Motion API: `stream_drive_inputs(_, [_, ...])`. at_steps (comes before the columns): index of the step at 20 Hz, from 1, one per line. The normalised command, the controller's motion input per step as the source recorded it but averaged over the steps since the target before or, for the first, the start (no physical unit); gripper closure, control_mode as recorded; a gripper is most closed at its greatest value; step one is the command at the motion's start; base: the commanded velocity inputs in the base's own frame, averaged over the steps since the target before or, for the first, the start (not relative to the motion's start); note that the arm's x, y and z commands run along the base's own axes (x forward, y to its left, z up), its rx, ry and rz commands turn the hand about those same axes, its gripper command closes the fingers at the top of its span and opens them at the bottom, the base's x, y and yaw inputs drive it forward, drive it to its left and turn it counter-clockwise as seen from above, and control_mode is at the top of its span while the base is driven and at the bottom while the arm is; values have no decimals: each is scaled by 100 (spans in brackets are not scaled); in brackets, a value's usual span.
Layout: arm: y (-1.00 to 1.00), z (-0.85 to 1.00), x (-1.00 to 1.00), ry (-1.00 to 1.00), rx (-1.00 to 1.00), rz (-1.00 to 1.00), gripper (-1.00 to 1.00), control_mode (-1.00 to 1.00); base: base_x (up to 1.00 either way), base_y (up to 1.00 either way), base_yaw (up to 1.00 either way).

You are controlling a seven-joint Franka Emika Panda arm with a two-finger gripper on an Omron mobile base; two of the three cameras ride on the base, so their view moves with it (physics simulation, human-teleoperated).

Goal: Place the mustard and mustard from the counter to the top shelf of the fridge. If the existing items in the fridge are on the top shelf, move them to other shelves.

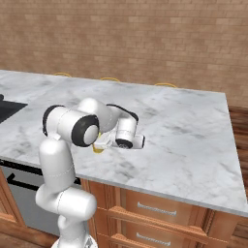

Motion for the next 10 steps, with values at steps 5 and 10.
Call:
stream_drive_inputs(5, [0, 84, -27, -5, 2, 0, 100, -100, 0, 0, 0])
stream_drive_inputs(10, [0, 100, -49, 0, 4, -7, 100, -100, 0, 0, 0])
